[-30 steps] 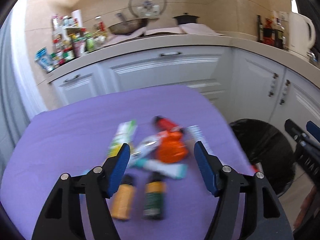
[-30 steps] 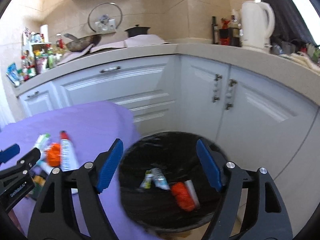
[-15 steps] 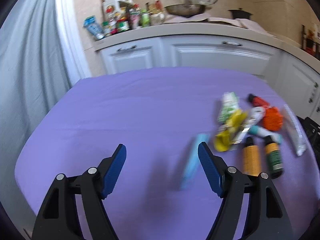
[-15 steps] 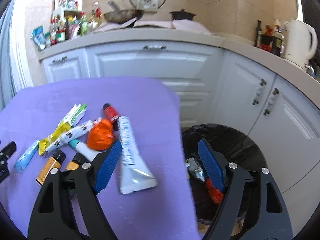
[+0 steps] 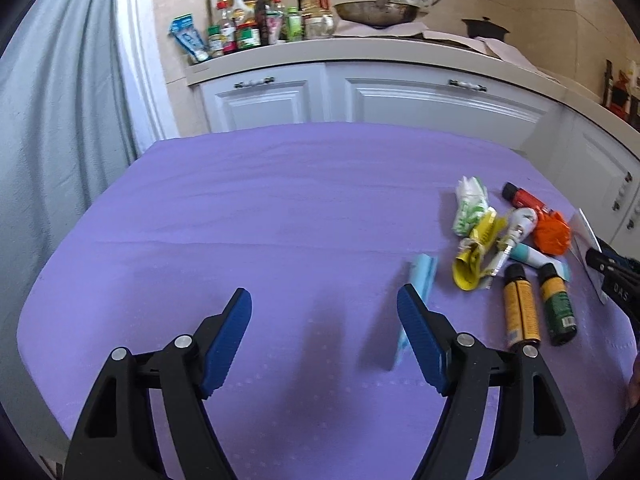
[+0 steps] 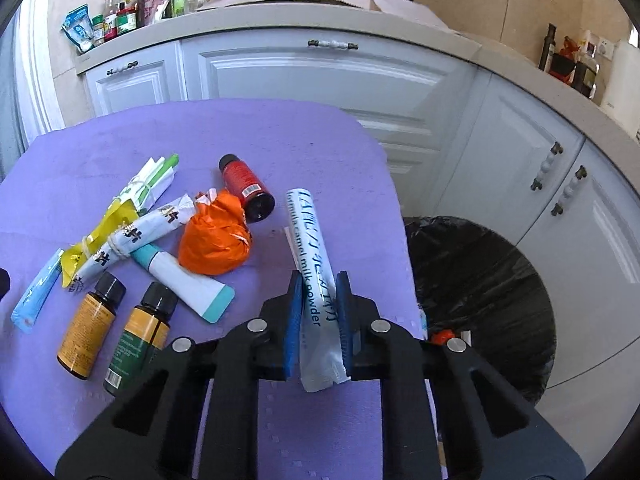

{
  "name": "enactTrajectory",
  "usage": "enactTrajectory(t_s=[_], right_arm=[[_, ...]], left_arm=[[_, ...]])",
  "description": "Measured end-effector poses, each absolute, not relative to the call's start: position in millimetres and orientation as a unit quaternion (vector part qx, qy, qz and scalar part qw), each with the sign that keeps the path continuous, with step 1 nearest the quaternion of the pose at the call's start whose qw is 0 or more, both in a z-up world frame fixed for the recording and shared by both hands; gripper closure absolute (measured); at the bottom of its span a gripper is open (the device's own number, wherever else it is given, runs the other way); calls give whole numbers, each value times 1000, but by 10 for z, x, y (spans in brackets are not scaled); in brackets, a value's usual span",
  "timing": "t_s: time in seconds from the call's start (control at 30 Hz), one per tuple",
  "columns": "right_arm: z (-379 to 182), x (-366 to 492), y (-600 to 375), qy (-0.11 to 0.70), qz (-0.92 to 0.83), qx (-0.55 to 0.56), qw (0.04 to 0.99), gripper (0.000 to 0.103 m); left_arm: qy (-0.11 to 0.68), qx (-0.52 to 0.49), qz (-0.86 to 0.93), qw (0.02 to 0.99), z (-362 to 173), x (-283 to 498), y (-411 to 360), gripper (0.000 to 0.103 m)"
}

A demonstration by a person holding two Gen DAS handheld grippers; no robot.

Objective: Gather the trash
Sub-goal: 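Grasp the blue strip with the left gripper while the right gripper holds the packet, then carry the packet and blue strip over the bin and open both grippers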

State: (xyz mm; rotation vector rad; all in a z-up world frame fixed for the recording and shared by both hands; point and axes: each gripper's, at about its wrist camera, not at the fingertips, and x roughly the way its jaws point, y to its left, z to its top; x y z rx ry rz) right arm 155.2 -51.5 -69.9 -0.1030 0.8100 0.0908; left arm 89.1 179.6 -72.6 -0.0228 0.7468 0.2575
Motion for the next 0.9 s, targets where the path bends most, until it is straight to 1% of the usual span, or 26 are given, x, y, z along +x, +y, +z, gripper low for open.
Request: enactTrajectory(t_s=[0.33, 0.37, 0.43, 0.5, 0.57, 0.63, 0.7, 0.73, 0.8, 0.9], right_arm=[[-588, 1394, -658, 369, 43, -29, 928, 89], [-581, 1380, -673, 368, 44, -26, 928, 89], [-567, 1355, -693, 367, 45, -22, 929, 89], [-557, 1330, -717, 365, 46, -19, 930, 89], [-547, 1313, -735, 364, 47, -17, 930, 89], [-542, 1299, -752, 363, 47, -16, 931, 89], [-540, 1282, -769, 361, 48, -14, 931, 89], [-539, 1274, -776, 361, 48, -13, 931, 89], [-540, 1253, -781, 360, 48, -12, 932, 89], [-538, 1215, -773, 358, 49, -13, 932, 89]], left_arm=[[376, 6, 98, 921, -808, 956, 1587, 30], [380, 12, 92, 920, -827, 975, 1559, 32], [392, 20, 85, 916, -867, 1013, 1522, 40], [412, 19, 72, 908, -924, 1064, 1510, 52], [426, 16, 63, 902, -974, 1093, 1503, 59], [425, 16, 60, 903, -977, 1082, 1492, 63], [423, 19, 54, 904, -986, 1070, 1457, 74], [422, 23, 52, 905, -988, 1062, 1441, 77], [421, 30, 53, 905, -994, 1055, 1415, 91], [418, 30, 56, 906, -990, 1036, 1424, 95]])
